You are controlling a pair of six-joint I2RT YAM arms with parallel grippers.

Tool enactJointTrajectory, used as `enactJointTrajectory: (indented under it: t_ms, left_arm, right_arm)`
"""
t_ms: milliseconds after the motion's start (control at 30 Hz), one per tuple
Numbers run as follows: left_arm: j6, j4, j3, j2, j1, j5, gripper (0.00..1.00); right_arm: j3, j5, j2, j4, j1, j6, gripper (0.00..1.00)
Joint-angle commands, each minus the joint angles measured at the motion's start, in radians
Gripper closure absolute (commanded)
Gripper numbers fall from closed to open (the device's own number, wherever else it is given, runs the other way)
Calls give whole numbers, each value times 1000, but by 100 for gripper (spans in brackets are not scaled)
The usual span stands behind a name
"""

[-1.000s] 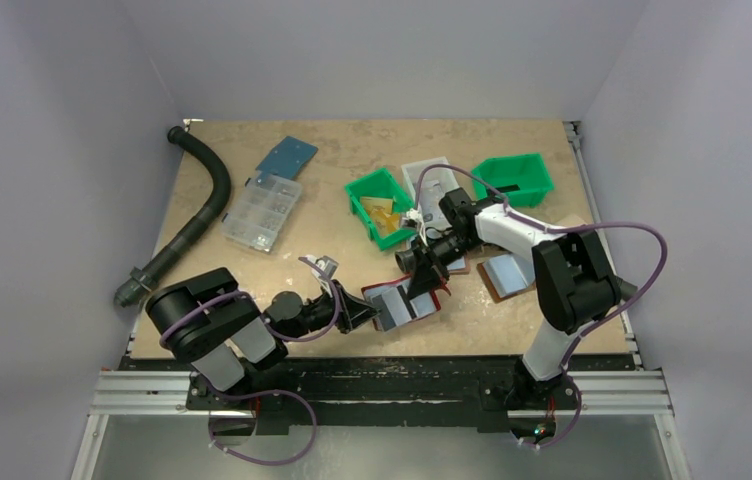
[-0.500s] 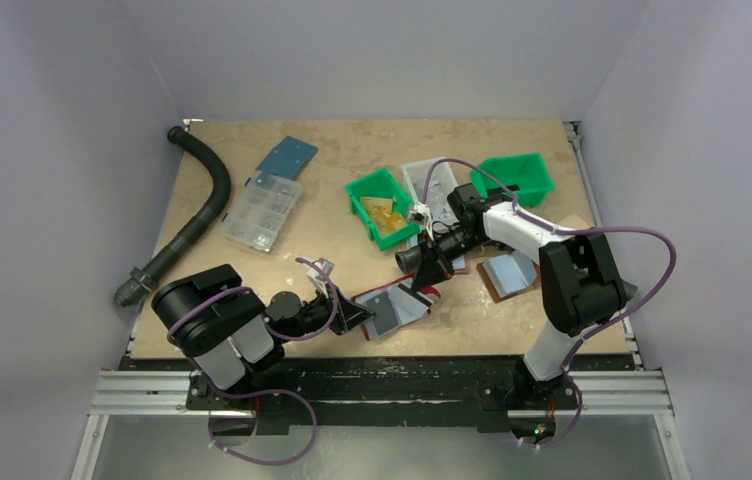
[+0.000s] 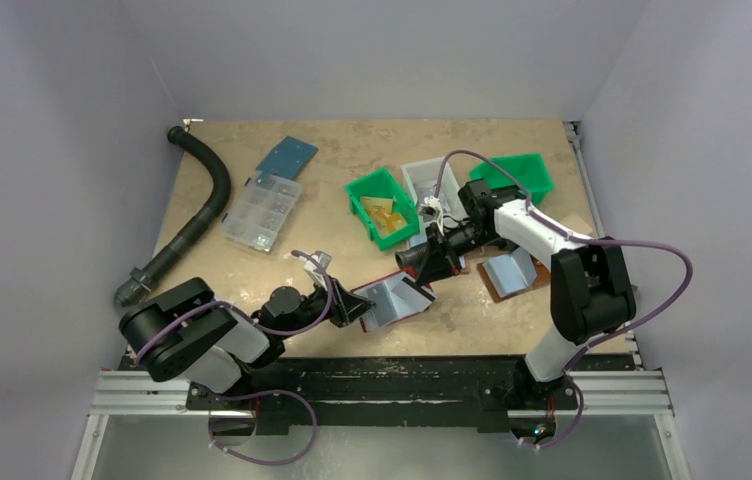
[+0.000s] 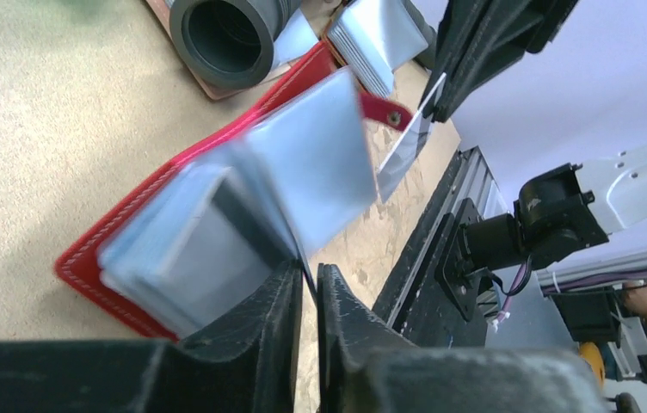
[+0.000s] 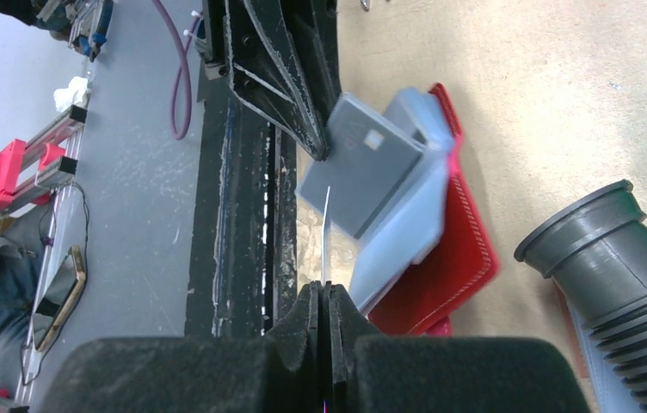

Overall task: Take the credit cards out of the card holder
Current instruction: Remove the credit card from the card holder.

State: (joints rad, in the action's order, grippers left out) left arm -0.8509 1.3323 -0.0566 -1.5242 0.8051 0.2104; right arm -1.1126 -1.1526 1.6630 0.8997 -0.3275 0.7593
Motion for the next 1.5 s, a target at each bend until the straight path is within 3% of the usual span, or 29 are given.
enactJointTrajectory:
  t_ms: [0, 200, 400, 600, 700, 767, 1167, 1333, 1467]
  left_arm:
    - [38, -216, -68, 108, -6, -38, 81]
    - [87, -507, -135, 227, -5, -70, 70]
    - [122, -672, -177, 368, -5, -93, 60]
    - [137, -586, -149, 482, -5, -32, 39]
    - [147, -501, -129, 493, -6, -19, 26]
    - [156, -449, -129, 470, -5, -2, 22]
    - [225, -210, -252, 147, 56, 125, 18]
    - [236, -165, -274, 85, 65, 140, 31]
    - [212, -112, -291, 22, 66, 176, 49]
  right_arm:
    - [-33, -47, -41, 26, 8, 38, 100]
    - [-34, -48, -45, 37, 9, 52, 100]
    - [-38, -49, -47, 59, 10, 76, 100]
    - [-43, -62, -48, 109, 10, 134, 100]
    - [-41, -72, -43, 114, 9, 141, 100]
    - [-42, -77, -39, 120, 7, 148, 100]
    - [-49, -88, -26, 149, -1, 177, 100]
    - [-54, -88, -14, 162, -8, 190, 100]
    - [-57, -88, -8, 169, -10, 198, 100]
